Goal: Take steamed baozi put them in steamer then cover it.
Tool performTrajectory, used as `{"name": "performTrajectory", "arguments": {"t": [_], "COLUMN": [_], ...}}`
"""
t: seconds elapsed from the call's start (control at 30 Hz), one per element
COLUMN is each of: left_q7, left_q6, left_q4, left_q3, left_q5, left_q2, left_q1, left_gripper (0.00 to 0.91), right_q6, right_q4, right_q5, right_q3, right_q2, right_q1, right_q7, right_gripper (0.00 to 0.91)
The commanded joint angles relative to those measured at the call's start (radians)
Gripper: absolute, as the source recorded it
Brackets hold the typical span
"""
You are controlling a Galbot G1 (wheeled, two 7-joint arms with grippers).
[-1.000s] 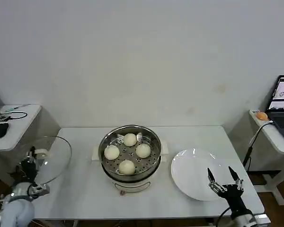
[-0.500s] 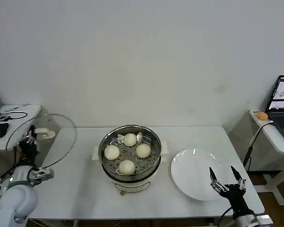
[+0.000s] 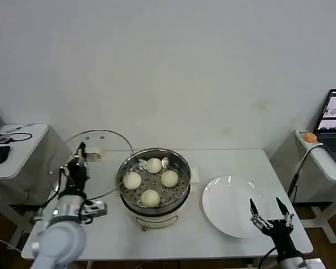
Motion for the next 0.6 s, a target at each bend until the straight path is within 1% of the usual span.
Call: {"name": "performTrajectory", "arguments": {"t": [0.03,0.1,0.17,0.27,0.47,0.6], "left_q7": [0.033,0.048,0.071,0.068,0.09,0.108], "left_q6": [0.098,0.098,0.098,0.098,0.095,0.098], "left_q4": [0.029,0.041,0.066,0.105,0.126,0.138], "left_q3": [0.2,0.212,0.221,0.241,0.291,0.332], "left_q5": [0.087,0.117,0.149,0.176,0.217,0.234], "left_q2": [-0.042,-0.071,-0.125,-0.183,-0.239,-0.257], "left_q1": [-0.062,-0.072,-0.09,-0.109,-0.137,-0.15], "left_gripper": [0.0,0.0,0.0,0.0,0.0,0.0], "right_q6": [0.0,-0.003,-0.005,-0.007,-0.017,-0.017], "right_q4": [0.014,0.017,0.017,0.011,-0.006,-0.022], "right_q5": [-0.029,-0.03,-0.033,-0.039,-0.043,-0.047], "right_q3": [0.004,0.004,0.006,0.012,0.015,0.013], "right_q2": [0.026,0.03,0.035,0.035,0.042,0.044], "right_q1": [0.0,0.001,0.006,0.013,0.045,0.06], "right_q7": [0.001,0.001,0.004,0.003,0.002,0.001], "right_gripper": [0.907,0.907,0.907,0.907,0.907,0.907]}}
